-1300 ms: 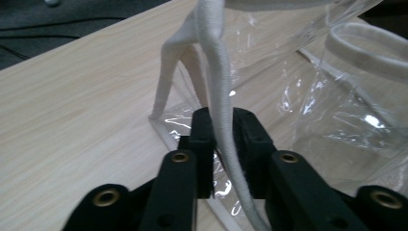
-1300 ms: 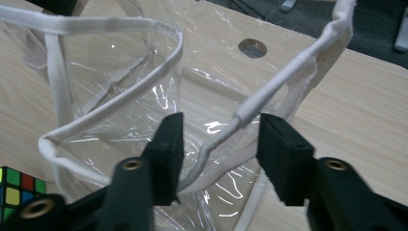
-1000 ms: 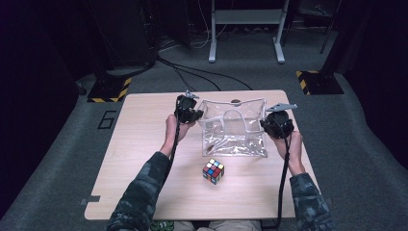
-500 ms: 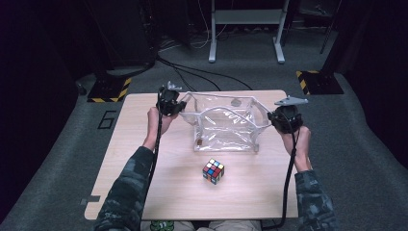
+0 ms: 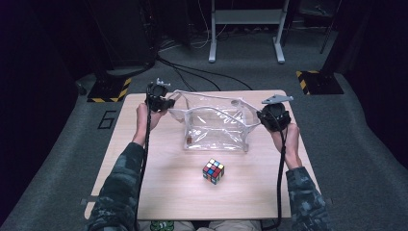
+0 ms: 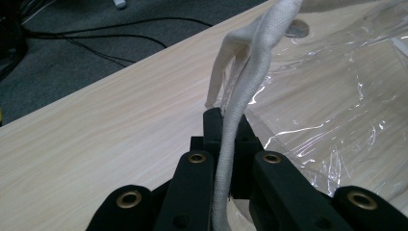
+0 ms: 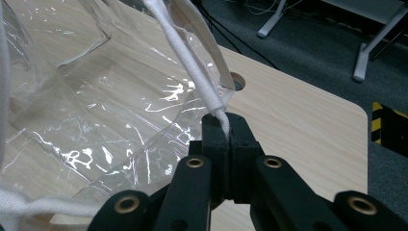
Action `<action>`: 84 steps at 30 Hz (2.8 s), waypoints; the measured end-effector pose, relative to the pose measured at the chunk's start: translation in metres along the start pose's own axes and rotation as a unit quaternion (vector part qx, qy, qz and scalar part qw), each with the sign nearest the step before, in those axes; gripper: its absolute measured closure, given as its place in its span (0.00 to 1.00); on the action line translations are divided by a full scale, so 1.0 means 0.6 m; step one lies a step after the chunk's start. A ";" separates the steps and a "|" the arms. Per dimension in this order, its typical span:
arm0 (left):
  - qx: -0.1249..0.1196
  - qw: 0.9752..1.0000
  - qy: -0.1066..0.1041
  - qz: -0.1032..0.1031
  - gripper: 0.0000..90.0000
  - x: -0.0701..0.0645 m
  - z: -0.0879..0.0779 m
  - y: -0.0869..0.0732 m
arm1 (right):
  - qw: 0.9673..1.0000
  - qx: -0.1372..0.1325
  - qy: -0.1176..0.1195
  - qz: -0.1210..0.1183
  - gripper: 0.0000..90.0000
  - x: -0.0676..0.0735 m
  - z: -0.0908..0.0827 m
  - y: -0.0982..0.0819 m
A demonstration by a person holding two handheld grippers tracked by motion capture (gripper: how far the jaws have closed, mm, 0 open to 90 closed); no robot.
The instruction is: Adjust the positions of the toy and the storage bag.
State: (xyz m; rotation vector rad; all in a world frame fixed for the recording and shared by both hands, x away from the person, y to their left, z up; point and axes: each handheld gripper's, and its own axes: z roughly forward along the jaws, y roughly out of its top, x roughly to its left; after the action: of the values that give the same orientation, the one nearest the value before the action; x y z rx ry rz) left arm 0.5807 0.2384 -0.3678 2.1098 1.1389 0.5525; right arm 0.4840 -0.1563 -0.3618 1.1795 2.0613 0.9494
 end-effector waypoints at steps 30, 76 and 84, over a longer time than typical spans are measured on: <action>-0.032 0.998 0.001 -0.048 0.18 0.014 -0.028 -0.017 | 0.999 -0.014 0.028 0.035 0.25 0.020 0.021 0.012; -0.019 0.995 -0.001 -0.094 0.00 0.027 -0.068 -0.385 | 0.996 0.048 0.040 0.063 0.00 0.051 0.042 -0.275; -0.020 0.994 0.031 -0.100 0.00 0.013 -0.051 -0.418 | 0.995 0.078 0.030 0.047 0.00 0.053 0.064 -0.289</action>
State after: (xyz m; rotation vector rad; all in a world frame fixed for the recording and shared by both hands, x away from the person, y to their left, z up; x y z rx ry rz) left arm 0.4239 0.3553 -0.5280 1.9289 1.3459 0.5438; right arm 0.4162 -0.1787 -0.5274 1.3549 2.1775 0.8888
